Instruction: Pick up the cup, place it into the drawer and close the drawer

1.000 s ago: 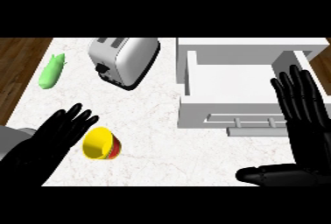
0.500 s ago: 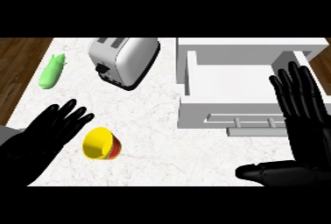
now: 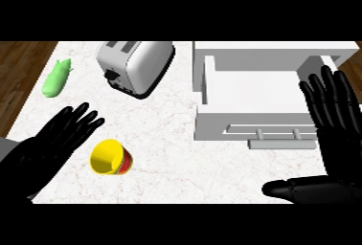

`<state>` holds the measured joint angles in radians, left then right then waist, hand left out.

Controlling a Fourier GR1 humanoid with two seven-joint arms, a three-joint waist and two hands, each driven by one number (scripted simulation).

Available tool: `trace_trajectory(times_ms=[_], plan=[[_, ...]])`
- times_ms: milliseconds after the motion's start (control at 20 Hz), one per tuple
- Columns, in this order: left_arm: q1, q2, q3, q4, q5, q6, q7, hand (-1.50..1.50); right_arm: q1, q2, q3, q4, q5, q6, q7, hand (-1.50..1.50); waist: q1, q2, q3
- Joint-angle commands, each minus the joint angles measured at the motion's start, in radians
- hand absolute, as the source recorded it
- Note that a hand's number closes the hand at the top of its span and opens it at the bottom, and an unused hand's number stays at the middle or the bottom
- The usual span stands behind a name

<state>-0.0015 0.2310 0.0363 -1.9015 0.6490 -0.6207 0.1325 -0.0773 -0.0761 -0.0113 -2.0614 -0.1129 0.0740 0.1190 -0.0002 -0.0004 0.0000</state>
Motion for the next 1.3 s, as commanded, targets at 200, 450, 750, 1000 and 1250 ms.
trace_trajectory(times_ms=[200, 450, 750, 1000, 1250], plan=[[-0.001, -0.059, 0.014, 0.132, -0.164, -0.054, -0.080, -1.50, 0.004, -0.015, -0.031, -0.030, -0.045, 0.021, 0.037, -1.50, -0.002, 0.000, 0.000], [0.088, -0.042, 0.032, 0.093, -0.162, -0.083, -0.062, -1.50, -0.017, -0.011, -0.019, -0.007, -0.003, 0.017, 0.015, -1.50, 0.002, 0.000, 0.000], [0.020, -0.031, 0.118, 0.346, -0.314, -0.173, -0.260, -1.50, -0.023, 0.000, -0.022, 0.032, -0.010, 0.023, -0.014, -1.50, 0.000, 0.001, 0.000], [-0.035, -0.071, 0.083, 0.433, -0.451, -0.125, -0.315, -1.50, -0.011, 0.009, -0.014, 0.056, 0.015, 0.030, -0.062, -1.50, -0.001, 0.001, 0.000], [-0.063, -0.020, 0.133, 0.576, -0.509, -0.175, -0.467, -1.50, 0.004, 0.009, 0.004, -0.097, -0.012, 0.004, 0.068, -1.50, -0.003, 0.000, 0.000]])
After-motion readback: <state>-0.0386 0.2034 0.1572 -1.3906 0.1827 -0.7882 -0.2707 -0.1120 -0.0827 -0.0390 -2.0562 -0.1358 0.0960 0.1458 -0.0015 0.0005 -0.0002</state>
